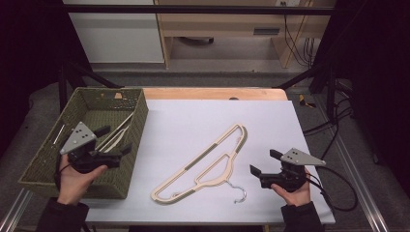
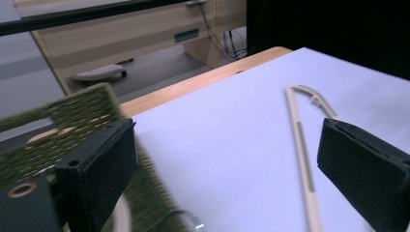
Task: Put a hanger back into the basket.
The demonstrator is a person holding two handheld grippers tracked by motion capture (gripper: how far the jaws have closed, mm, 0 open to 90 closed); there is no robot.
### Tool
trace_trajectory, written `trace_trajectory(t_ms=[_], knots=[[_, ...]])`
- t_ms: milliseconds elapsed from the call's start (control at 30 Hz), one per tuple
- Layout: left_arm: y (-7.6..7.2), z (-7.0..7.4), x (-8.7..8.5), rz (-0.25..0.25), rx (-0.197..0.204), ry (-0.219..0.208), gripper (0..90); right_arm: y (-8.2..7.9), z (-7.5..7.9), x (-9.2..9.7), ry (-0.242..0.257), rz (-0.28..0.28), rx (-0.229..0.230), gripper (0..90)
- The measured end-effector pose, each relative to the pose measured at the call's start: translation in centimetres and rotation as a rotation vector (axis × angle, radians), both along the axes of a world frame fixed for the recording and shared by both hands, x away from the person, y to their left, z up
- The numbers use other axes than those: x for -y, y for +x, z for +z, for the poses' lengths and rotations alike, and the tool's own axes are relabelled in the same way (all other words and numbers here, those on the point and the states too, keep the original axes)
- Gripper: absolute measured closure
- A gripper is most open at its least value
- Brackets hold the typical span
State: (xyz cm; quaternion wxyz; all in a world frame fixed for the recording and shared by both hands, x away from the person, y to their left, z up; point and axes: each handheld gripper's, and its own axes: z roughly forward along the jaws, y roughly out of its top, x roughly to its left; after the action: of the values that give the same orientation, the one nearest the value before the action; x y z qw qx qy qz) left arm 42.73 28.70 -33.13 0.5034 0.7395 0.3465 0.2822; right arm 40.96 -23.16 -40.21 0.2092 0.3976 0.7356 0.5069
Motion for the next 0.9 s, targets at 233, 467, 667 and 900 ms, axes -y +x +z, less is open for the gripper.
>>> trace_trajectory(t_ms=[233, 467, 667, 900], knots=[[-1.3, -2.2, 4.3, -0.064, -0.012, -0.047, 6.1, 0.0, -0.3, -0.4, 0.006, 0.018, -0.009, 8.0], [-1.2, -4.8, 7.1, -0.104, -0.049, -0.009, 6.5, 0.2, -0.8, -1.1, -0.004, 0.031, -0.032, 7.4], [-1.5, -6.7, 8.3, -0.127, -0.086, -0.015, 6.4, 0.2, -1.3, -1.6, -0.008, 0.044, -0.046, 7.5], [-1.6, -8.7, 9.0, -0.149, -0.119, 0.002, 6.4, 0.4, -2.1, -2.8, -0.007, 0.074, -0.079, 8.8]])
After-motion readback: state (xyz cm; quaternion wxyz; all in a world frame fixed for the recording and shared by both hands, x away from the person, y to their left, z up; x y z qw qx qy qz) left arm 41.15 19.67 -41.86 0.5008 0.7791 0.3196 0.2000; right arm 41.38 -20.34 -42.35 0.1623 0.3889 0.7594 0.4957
